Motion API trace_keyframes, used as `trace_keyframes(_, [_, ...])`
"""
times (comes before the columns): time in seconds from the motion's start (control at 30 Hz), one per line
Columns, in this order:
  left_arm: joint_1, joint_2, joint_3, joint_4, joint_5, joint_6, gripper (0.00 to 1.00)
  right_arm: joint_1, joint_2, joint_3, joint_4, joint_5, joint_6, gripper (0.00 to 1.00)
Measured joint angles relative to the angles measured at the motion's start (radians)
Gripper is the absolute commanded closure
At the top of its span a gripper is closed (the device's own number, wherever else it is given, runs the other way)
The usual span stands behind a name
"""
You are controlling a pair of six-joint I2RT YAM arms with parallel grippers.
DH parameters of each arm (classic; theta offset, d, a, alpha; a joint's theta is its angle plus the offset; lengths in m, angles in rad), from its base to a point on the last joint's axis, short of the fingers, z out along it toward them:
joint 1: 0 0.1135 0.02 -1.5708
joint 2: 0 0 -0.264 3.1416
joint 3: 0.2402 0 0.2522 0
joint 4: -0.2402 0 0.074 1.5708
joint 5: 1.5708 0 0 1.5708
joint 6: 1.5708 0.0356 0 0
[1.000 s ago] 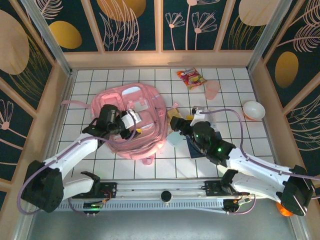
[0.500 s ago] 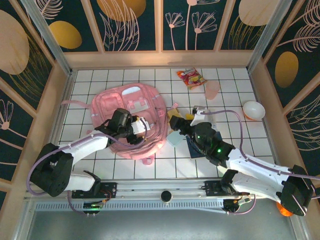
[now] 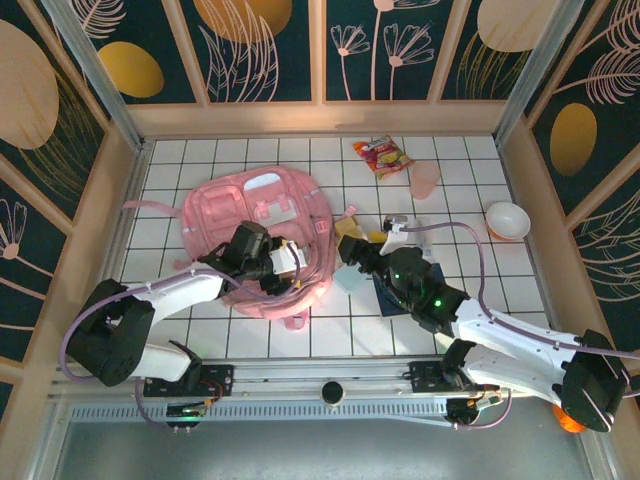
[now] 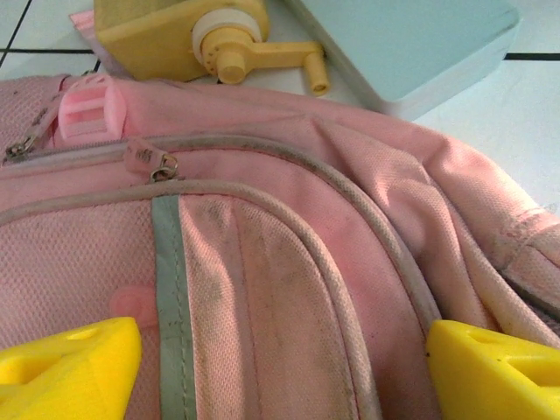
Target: Pack the student bag
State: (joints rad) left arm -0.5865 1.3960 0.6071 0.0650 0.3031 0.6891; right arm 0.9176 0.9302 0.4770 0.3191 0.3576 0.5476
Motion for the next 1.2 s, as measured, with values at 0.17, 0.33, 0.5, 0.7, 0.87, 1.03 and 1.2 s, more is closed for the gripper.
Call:
trace_keyframes(0.17, [-0.014, 0.021, -0.017, 0.083, -0.136, -0.088, 0.33, 0.0, 0.0, -0.002, 0.0, 0.0, 0.0, 0.19])
trace_keyframes(0.33, [-0.015, 0.022, -0.017, 0.1, -0.193, -0.142, 0.75, 0.0, 0.0, -0.002, -0.001, 0.0, 0.0, 0.19])
trace_keyframes(0.5, [-0.011, -0.096, -0.023, 0.074, -0.195, -0.172, 1.0, 0.0, -0.009, -0.002, -0.002, 0.001, -0.016, 0.2])
trace_keyframes(0.7, [0.02, -0.231, 0.014, -0.039, -0.128, -0.177, 1.0, -0.064, -0.021, -0.005, 0.004, -0.072, -0.091, 0.2])
trace_keyframes(0.87, [0.085, -0.275, 0.085, -0.156, -0.015, -0.159, 1.0, -0.198, -0.025, -0.053, 0.05, -0.277, -0.241, 0.22])
trace_keyframes(1.03, [0.141, -0.332, 0.122, -0.232, 0.064, -0.105, 1.0, -0.29, 0.0, -0.061, 0.051, -0.485, -0.46, 0.27])
trace_keyframes(1.2, [0.151, -0.339, 0.145, -0.301, 0.121, -0.029, 1.0, -0.393, 0.116, -0.005, -0.012, -0.637, -0.686, 0.29])
